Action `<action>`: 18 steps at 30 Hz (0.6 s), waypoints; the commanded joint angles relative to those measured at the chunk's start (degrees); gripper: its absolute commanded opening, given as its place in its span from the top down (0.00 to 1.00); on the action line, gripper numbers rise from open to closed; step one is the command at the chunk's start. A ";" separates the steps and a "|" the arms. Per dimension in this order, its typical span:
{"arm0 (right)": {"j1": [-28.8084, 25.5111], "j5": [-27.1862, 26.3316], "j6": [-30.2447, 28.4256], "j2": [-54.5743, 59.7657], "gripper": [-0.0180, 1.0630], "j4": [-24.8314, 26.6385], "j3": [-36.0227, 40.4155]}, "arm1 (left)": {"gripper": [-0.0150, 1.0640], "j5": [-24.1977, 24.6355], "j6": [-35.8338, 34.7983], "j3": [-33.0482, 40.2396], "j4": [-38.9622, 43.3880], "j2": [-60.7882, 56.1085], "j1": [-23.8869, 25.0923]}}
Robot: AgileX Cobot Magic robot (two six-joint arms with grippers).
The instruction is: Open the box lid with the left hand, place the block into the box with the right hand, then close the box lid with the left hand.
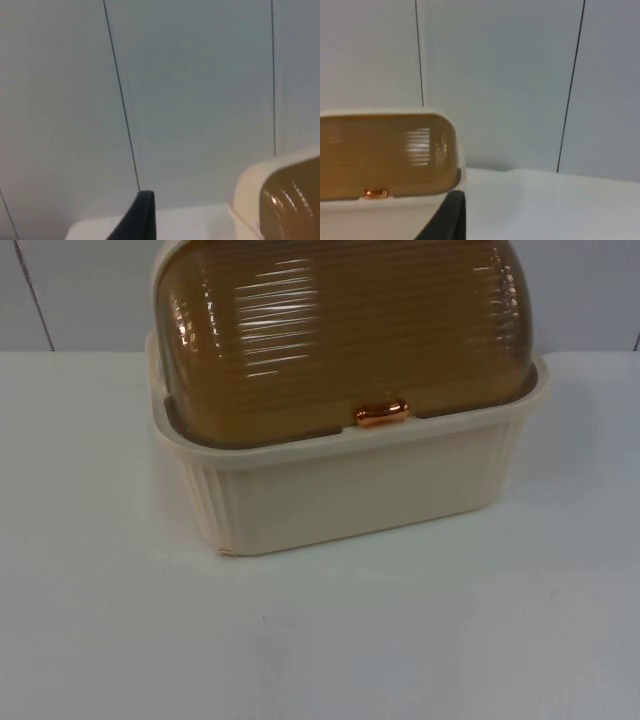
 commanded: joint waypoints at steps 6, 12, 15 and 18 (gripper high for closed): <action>-0.09 5.94 4.00 0.03 0.01 -0.53 3.67 | 0.05 8.61 -3.74 5.25 3.84 -0.04 -0.33; -0.09 9.75 5.78 0.03 0.01 -0.93 7.01 | 0.05 12.49 -8.98 9.97 5.76 -0.04 -0.33; -0.09 9.75 5.80 0.03 0.01 -1.08 8.59 | 0.05 12.67 -8.98 11.42 6.96 -0.04 -0.33; -0.09 8.50 5.80 0.03 0.01 -2.55 10.83 | 0.05 9.22 -8.98 14.06 8.52 -0.04 -0.33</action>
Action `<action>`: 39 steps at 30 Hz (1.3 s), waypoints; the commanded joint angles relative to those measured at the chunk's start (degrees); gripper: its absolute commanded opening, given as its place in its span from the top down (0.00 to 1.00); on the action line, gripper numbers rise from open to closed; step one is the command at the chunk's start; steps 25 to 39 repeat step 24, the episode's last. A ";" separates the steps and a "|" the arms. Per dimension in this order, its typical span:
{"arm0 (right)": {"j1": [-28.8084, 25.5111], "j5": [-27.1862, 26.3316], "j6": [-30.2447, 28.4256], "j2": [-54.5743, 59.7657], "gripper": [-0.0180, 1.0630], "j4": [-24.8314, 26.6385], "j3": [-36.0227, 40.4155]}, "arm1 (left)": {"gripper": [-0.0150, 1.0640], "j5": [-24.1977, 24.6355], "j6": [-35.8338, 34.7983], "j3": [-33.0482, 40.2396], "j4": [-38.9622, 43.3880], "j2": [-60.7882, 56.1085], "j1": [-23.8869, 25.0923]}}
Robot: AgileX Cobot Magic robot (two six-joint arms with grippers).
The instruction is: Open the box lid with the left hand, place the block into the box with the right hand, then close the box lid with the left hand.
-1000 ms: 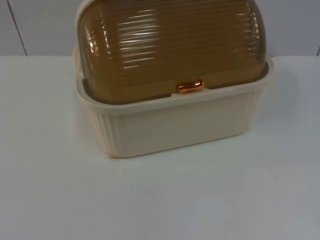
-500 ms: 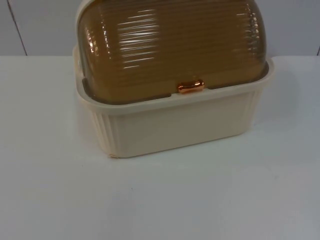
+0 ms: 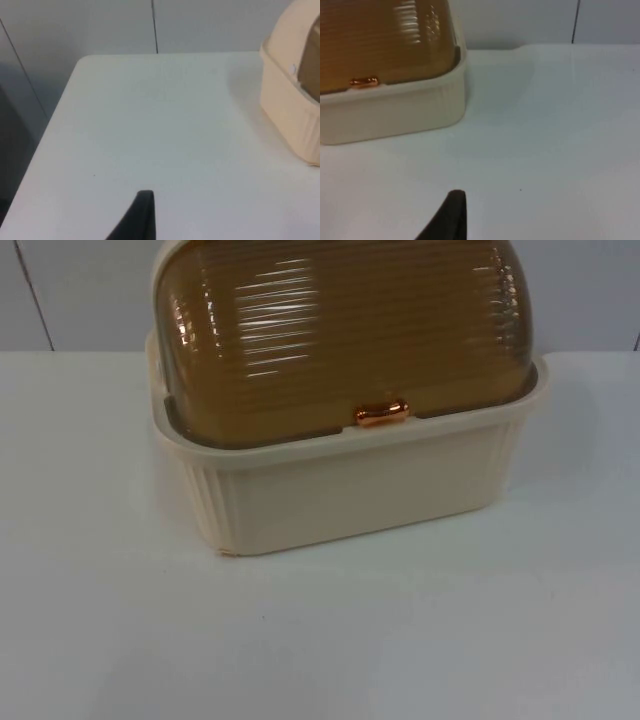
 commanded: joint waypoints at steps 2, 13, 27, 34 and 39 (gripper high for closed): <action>-0.09 -1.40 0.13 0.03 0.01 -1.74 2.68 | 0.05 -3.24 -0.49 2.54 0.78 -0.04 -0.33; -0.09 -3.15 0.13 0.03 0.01 -2.37 8.85 | 0.05 -5.73 -0.49 9.24 0.26 -0.04 -0.33; -0.09 -6.98 0.13 0.03 0.01 -2.49 10.37 | 0.05 -4.91 0.82 9.97 -0.60 -0.04 -0.88; -0.09 -6.98 0.13 0.03 0.01 -2.49 10.37 | 0.05 -4.91 0.82 9.97 -0.60 -0.04 -0.88; -0.09 -6.98 0.13 0.03 0.01 -2.49 10.37 | 0.05 -4.91 0.82 9.97 -0.60 -0.04 -0.88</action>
